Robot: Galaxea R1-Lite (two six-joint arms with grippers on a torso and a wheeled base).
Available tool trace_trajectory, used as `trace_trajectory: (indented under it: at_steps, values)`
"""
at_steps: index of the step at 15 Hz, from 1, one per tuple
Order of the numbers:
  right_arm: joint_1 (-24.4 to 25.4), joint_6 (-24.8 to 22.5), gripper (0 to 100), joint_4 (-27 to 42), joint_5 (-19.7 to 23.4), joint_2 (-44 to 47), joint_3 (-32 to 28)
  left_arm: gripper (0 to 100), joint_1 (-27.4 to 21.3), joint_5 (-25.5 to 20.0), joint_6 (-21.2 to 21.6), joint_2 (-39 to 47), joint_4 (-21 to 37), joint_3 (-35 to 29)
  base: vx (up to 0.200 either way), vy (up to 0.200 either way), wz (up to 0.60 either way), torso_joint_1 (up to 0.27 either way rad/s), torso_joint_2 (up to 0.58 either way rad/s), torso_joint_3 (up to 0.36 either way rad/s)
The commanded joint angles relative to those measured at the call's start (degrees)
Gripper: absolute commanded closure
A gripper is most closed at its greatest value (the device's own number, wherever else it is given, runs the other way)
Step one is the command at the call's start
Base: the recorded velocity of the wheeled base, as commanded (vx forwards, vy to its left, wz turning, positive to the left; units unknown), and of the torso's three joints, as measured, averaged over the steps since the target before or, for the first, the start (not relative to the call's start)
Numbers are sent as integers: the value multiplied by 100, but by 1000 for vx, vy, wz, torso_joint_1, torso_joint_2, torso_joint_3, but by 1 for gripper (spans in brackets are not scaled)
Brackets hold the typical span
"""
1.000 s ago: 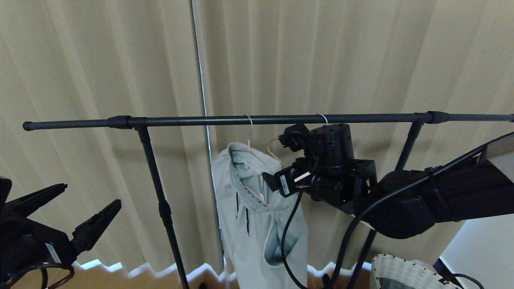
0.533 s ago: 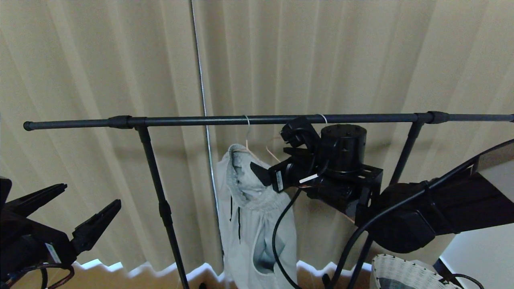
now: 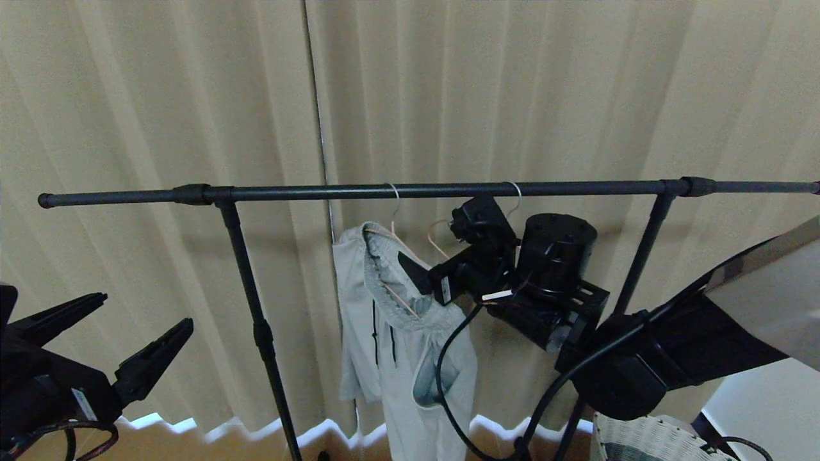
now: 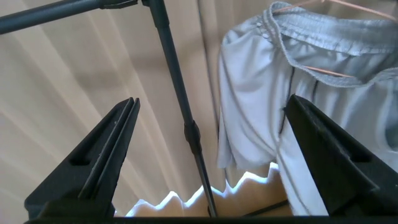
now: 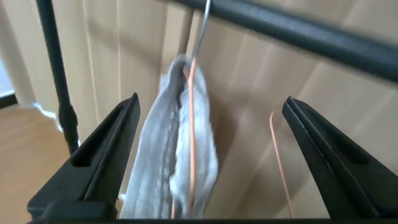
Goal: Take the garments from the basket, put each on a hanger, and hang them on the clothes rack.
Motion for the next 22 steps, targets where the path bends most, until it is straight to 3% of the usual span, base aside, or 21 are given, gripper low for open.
trace_trajectory:
  at_steps: [1, 5, 9, 12, 15, 17, 20, 22]
  values:
    - [2, -1, 0, -6, 1, -239, 206, 0, 0, -2, 1, 4, -8, -3, 0, 0, 0, 0, 0, 0]
    - [-138, -10, 0, 29, -8, -1435, 1313, 0, 35, -2, 18, 22, 1, 23, 0, 0, 0, 0, 0, 0]
    - [-938, -133, 0, 495, -26, -2665, 2526, 0, 35, 7, 71, 4, 1, 58, 0, 0, 0, 0, 0, 0]
    - [-1448, -186, 0, 1303, -43, -3738, 3150, 0, 299, -2, 36, -321, 28, 234, 0, 0, 0, 0, 0, 0]
    - [-2151, -370, 0, 2956, -61, -4722, 3335, 0, 334, 7, 36, -479, 28, 559, 0, 0, 0, 0, 0, 0]
    - [-2520, -362, 0, 3589, -35, -5082, 3405, 0, 334, 7, 36, -479, 36, 594, 0, 0, 0, 0, 0, 0]
    - [-2564, -309, 0, 3457, 9, -5328, 3757, 0, 334, 7, 45, -497, 36, 594, 0, 0, 0, 0, 0, 0]
    - [-2503, -335, 0, 2894, 176, -5346, 4196, 0, 343, 7, 45, -541, 36, 594, 0, 0, 0, 0, 0, 0]
